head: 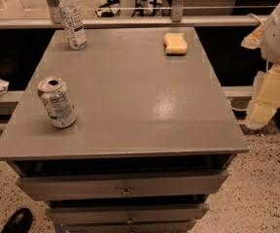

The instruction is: Move 7up can near blue plastic bottle

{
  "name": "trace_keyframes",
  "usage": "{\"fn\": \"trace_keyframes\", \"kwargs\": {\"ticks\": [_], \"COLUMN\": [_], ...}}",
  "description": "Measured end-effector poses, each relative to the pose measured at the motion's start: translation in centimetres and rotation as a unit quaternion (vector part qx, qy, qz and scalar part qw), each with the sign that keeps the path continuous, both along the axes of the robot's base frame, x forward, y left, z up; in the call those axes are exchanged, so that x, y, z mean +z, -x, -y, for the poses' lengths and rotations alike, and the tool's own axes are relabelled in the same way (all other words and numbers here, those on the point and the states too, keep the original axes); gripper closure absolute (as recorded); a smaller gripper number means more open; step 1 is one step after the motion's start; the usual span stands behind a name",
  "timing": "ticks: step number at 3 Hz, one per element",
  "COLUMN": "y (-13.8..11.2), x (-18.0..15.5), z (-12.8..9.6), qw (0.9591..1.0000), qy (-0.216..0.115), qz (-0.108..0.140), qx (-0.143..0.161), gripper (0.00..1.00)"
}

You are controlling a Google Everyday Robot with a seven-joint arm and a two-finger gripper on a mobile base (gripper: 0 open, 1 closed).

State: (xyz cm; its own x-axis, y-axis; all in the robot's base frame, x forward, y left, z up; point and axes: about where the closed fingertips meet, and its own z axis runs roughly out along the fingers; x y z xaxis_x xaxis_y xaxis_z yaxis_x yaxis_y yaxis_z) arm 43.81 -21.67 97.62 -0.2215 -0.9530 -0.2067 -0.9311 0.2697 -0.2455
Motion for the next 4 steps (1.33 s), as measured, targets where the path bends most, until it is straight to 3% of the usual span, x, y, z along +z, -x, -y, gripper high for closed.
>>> {"fn": "trace_keyframes", "kwargs": {"ticks": [1, 2, 3, 4], "y": [-0.1, -1.0, -1.2, -0.3], "x": [-0.1, -1.0, -1.7, -1.2], "z": [-0.3, -2.9, -9.1, -16.2], "qw": [1.0000, 0.9977, 0.9855, 0.9602], "qy": [-0.006, -0.061, -0.157, -0.261], "qz": [-0.002, -0.019, -0.042, -0.055], "qx": [0.002, 0.022, 0.049, 0.083], "gripper": [0.00, 0.00, 0.00, 0.00]}}
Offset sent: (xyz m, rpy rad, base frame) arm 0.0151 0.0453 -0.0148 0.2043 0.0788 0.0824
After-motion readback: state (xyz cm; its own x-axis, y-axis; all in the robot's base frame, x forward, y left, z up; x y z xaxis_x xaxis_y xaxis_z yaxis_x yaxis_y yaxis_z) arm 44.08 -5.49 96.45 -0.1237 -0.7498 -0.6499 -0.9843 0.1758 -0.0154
